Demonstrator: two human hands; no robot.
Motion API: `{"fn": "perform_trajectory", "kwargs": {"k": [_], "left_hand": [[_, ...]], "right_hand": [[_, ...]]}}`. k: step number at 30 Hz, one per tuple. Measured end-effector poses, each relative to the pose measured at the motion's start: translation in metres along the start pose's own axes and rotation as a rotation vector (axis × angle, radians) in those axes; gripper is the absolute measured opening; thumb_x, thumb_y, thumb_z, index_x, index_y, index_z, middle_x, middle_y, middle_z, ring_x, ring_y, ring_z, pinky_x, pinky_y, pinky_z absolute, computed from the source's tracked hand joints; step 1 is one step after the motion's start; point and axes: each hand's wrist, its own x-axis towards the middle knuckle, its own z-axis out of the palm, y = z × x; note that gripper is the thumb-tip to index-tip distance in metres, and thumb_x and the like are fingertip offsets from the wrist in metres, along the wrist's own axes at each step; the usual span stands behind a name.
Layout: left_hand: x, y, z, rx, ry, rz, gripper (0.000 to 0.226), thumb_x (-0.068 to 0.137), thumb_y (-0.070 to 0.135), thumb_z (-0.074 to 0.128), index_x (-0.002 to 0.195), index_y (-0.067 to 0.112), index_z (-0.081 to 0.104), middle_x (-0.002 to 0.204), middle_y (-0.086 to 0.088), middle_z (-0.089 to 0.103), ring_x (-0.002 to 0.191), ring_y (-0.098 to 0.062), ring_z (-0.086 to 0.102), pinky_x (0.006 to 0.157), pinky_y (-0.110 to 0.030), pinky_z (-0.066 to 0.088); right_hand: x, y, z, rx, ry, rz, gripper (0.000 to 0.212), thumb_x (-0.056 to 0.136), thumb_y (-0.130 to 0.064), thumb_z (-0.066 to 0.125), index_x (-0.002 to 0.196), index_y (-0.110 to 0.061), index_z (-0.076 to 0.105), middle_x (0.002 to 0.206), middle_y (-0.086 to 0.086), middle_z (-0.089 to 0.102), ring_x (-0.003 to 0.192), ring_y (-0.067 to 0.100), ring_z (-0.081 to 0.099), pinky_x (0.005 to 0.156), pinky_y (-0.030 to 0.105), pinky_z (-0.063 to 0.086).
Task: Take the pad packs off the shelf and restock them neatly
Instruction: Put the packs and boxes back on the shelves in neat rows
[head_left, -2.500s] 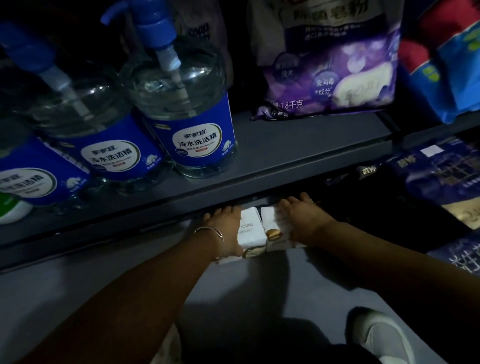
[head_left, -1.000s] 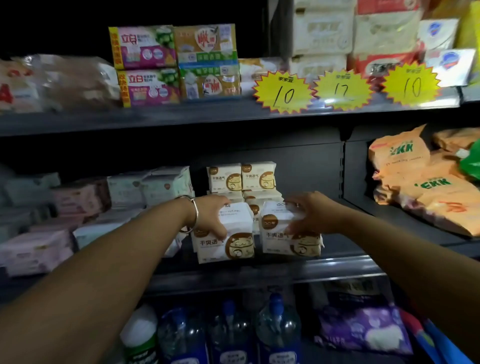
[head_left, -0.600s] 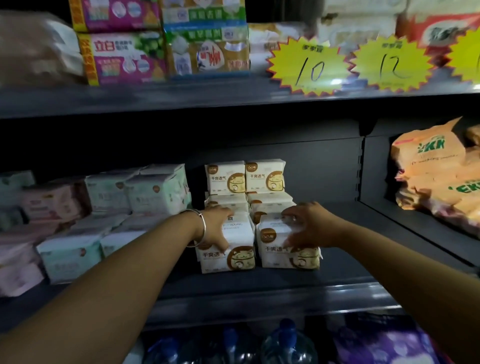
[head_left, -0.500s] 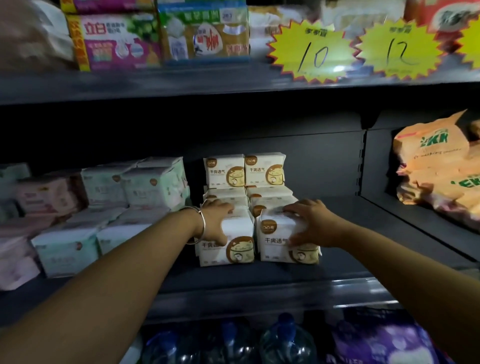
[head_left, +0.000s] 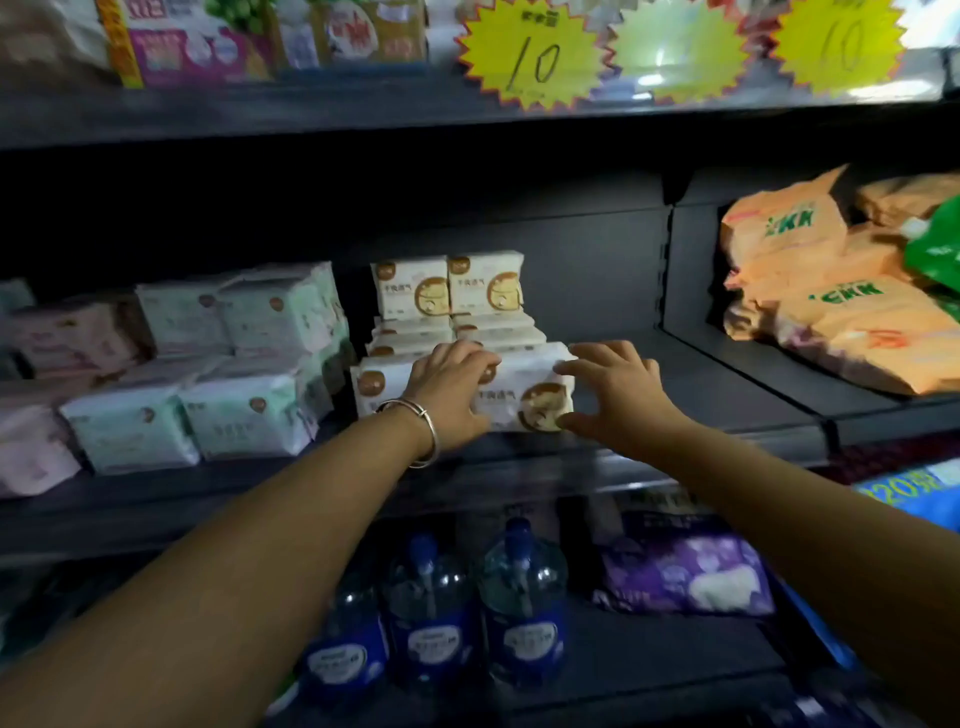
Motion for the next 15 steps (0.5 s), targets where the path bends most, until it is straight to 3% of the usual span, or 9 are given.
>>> {"fn": "perform_trajectory", "kwargs": {"k": [8, 15], "left_hand": [[-0.062, 0.101, 0.070, -0.090, -0.061, 0.104, 0.060, 0.083, 0.031, 0.063, 0.137, 0.022, 0.039, 0.139, 0.000, 0.037, 0.130, -0.020, 0.031, 0.102, -0.030, 0.026], [-0.113, 0.196, 0.153, -0.182, -0.271, 0.149, 0.069, 0.081, 0.038, 0.067, 0.139, 0.020, 0.035, 0.140, -0.002, 0.036, 0.129, -0.022, 0.034, 0.104, -0.031, 0.026]], "right_hand": [[-0.131, 0.038, 0.008, -0.048, -0.120, 0.016, 0.056, 0.084, -0.035, 0.065, 0.136, -0.025, 0.047, 0.149, -0.005, 0.033, 0.134, 0.022, 0.027, 0.097, 0.034, 0.028], [-0.252, 0.103, 0.033, -0.075, -0.330, 0.164, 0.060, 0.080, -0.035, 0.069, 0.136, -0.027, 0.047, 0.144, -0.005, 0.040, 0.129, 0.022, 0.033, 0.096, 0.032, 0.031]]}}
